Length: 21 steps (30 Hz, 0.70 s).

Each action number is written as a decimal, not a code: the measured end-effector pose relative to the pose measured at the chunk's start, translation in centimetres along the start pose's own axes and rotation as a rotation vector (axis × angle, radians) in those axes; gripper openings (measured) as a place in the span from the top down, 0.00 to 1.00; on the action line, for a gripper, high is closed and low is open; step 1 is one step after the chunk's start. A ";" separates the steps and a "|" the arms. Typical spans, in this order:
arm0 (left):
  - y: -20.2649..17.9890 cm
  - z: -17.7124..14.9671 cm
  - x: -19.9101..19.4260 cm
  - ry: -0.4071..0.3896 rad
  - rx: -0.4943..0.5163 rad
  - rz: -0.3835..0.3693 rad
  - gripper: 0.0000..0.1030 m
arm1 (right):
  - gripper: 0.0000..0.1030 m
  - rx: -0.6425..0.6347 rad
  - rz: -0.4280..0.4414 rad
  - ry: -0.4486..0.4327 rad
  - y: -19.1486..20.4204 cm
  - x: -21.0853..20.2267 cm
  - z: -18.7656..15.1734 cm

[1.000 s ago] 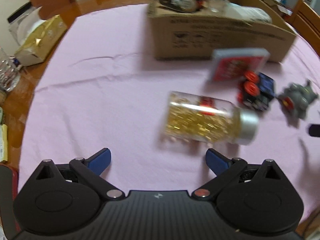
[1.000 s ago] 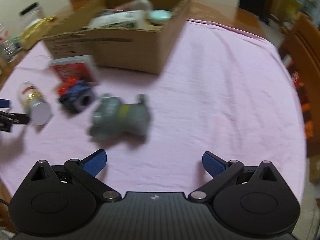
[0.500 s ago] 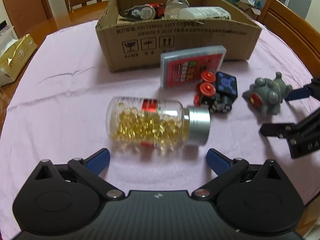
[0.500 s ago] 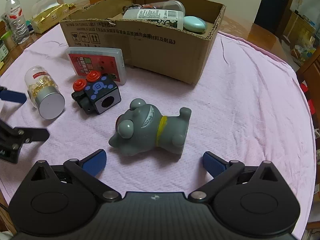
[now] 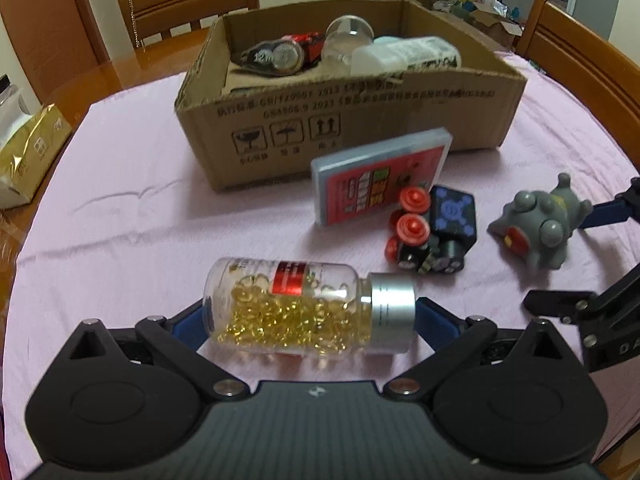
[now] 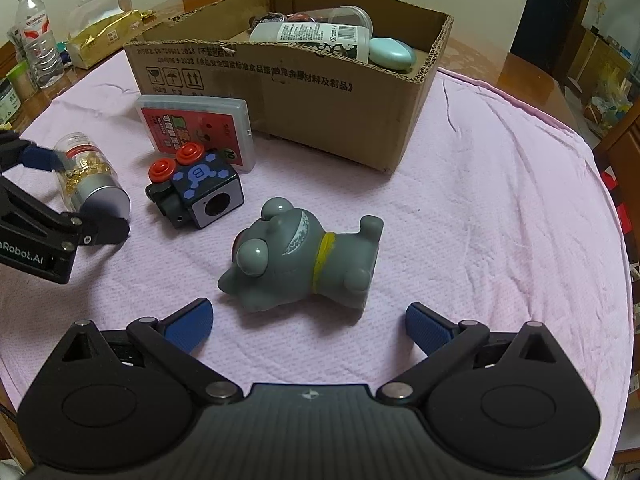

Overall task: Organize rigid objects
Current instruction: 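Grasp the gray toy figure with the right gripper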

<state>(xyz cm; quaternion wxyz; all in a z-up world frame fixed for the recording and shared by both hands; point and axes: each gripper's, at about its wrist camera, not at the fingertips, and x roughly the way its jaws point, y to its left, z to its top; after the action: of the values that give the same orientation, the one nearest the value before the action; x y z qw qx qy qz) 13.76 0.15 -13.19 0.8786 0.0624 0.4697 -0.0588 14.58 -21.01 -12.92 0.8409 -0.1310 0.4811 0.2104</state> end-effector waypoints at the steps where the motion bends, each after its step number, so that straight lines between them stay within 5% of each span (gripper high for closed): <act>1: 0.0 0.1 -0.1 -0.003 0.001 0.000 0.01 | 0.00 0.001 0.000 0.000 0.0 0.0 0.0; 21: 0.8 0.6 -0.5 0.003 0.027 -0.023 0.07 | 0.00 0.057 -0.032 0.009 0.8 1.1 2.0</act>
<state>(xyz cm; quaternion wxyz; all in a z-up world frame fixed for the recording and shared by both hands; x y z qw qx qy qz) 14.07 0.86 -12.42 0.8762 0.0689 0.4710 -0.0753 16.25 -19.22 -12.90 0.8454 -0.1158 0.4885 0.1826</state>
